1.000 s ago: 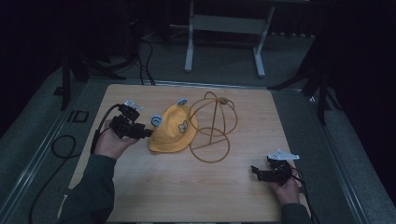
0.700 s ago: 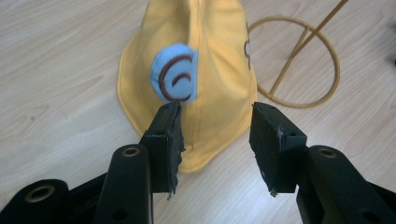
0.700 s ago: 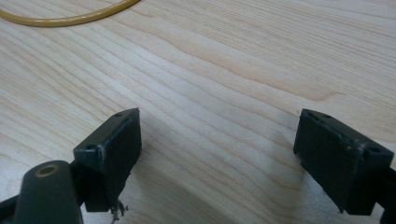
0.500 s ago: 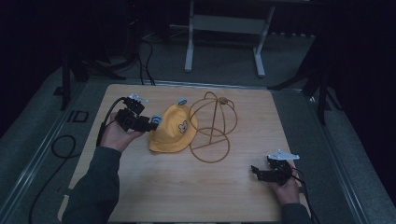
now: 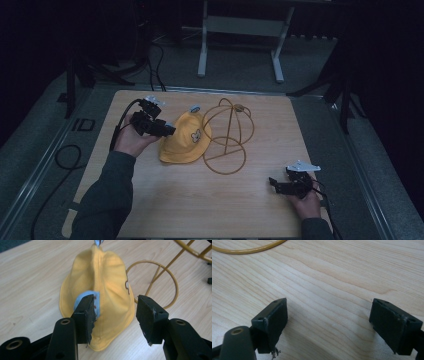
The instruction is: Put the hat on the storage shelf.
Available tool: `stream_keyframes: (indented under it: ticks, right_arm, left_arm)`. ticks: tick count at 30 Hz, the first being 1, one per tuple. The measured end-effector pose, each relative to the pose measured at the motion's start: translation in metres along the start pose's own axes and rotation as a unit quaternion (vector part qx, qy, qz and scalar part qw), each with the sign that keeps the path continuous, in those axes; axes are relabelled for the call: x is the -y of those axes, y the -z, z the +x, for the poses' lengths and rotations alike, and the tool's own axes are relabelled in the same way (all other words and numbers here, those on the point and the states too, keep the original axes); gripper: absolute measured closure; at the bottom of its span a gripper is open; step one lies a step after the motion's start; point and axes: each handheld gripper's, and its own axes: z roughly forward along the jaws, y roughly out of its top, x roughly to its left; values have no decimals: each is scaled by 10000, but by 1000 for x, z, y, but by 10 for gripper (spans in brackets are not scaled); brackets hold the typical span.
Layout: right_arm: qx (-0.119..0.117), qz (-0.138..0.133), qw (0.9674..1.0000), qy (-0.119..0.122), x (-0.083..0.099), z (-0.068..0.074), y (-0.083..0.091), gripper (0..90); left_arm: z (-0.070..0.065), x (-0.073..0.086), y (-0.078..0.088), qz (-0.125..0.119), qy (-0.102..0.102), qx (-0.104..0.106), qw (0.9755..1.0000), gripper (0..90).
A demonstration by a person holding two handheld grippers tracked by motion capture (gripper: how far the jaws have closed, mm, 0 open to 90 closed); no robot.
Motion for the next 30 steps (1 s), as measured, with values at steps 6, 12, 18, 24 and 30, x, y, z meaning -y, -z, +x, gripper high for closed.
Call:
stream_keyframes:
  ticks: [6, 12, 18, 24, 30]
  right_arm:
    - [2, -4, 10000, -1, 0, 0, 0, 151]
    - [0, 0, 10000, -2, 0, 0, 0, 151]
    - [0, 0, 10000, -1, 0, 0, 0, 151]
    - [1, 0, 10000, -1, 0, 0, 0, 151]
    - [1, 0, 10000, 0, 0, 0, 0, 151]
  left_arm:
    - [-1, -15, -6, -30, -82, -37, 10000, 491]
    - [-4, -30, -14, 15, -218, -193, 9996, 507]
    - [-3, -40, -29, 115, -264, -344, 9990, 525]
    - [0, -47, -46, 329, -303, -481, 9978, 503]
    - [2, -54, -61, 539, -239, -603, 9964, 439]
